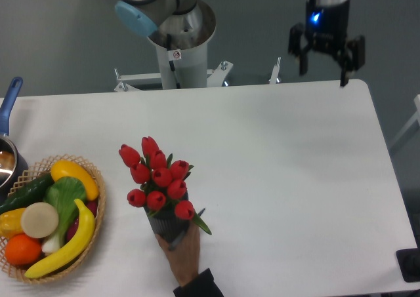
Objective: Insert the flowers into the vase
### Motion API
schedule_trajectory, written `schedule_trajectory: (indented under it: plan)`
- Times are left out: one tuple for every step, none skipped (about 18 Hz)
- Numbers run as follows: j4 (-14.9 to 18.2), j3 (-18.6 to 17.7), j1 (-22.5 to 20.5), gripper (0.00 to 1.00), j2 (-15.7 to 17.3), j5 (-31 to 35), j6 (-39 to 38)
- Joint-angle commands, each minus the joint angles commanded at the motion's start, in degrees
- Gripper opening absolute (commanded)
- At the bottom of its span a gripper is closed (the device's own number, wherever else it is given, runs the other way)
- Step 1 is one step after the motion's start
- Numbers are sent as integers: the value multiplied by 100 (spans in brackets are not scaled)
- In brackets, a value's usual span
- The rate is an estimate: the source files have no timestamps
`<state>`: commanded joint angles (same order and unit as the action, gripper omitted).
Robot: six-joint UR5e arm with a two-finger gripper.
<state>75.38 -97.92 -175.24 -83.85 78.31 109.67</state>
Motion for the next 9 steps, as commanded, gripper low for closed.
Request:
schedule_trajectory:
  plan:
    - [237,114,-114,100,-9,0,167]
    - [440,185,-228,100,-9,0,282]
    - [555,221,-290,100,-9,-9,335]
    - [600,247,-308,100,0,-17,362]
    - [609,247,-317,100,9,-26,371]
    - [600,239,-317,100,9,-61,380]
    - [592,212,-317,100,0,-105,371]
    - [583,212,-309,100,-17,-175,354]
    - [574,212,-309,100,-26,-202,353]
